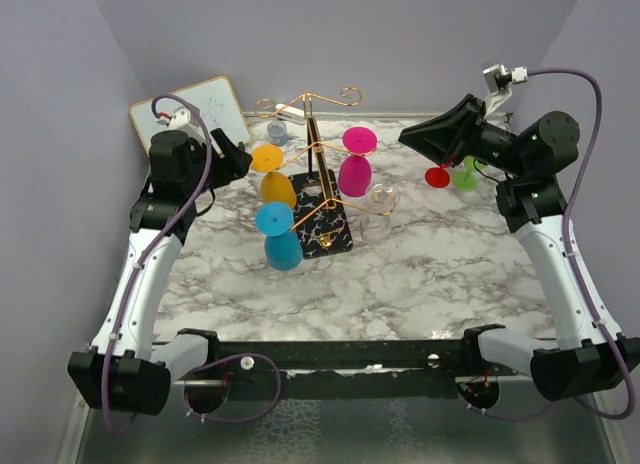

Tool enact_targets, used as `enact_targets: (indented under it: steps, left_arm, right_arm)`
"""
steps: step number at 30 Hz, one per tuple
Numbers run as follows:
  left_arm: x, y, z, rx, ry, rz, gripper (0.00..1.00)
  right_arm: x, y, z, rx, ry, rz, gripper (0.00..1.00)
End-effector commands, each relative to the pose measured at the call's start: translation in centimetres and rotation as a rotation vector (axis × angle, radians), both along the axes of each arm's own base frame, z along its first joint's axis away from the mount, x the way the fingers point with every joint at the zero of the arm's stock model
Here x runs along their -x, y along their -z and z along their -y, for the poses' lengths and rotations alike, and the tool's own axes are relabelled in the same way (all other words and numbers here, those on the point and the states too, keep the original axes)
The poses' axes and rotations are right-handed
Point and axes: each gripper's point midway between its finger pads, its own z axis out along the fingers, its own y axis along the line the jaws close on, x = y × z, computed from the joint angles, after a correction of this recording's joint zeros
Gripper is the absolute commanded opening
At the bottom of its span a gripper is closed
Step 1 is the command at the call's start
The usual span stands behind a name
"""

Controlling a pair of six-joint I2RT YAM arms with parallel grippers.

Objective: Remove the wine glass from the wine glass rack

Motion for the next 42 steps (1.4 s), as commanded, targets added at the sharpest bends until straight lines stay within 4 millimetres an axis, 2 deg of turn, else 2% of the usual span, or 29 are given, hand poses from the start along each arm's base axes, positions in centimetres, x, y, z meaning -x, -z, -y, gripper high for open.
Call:
enact_targets:
  steps: [1, 3, 8, 16, 23, 34, 42]
  left_arm:
    - [-0.8, -1.7, 1.4, 0.109, 0.065, -0.026, 0.64]
    - [-1.0, -1.6, 1.0, 0.154, 0.074, -0.038, 0.64]
    - [-1.2, -0.9, 0.3, 0.372, 0.139, -0.05, 0.61]
    - [-0.7, -1.3, 1.8, 0.56, 0.275, 0.005, 0.6]
    - [-0.9, -1.5, 1.8, 0.578, 0.286, 0.039, 0.57]
    - [-1.8, -0.7, 2.2, 0.612, 0.315, 0.0, 0.48]
    - [-2.1, -0.6, 2.6, 0.636, 0.342, -0.019, 0.45]
  right_arm:
    - [-1.1, 2.5, 0.4, 0.06, 0.06, -0.125, 0.27]
    - [-0.8, 2.5, 0.4, 0.062, 0.052, -0.113, 0.3]
    - [-0.6, 2.3, 0.6, 0.066, 0.063, -0.088, 0.3]
    - [-0.5, 2.7, 0.5, 0.066, 0.055, -0.078, 0.3]
    - [-0.4, 3.0, 0.4, 0.067, 0.043, -0.08, 0.3]
    - [-0.1, 2.6, 0.3, 0.064, 0.03, -0.059, 0.3]
    - [-0.1, 2.7, 0.2, 0.061, 0.02, -0.062, 0.3]
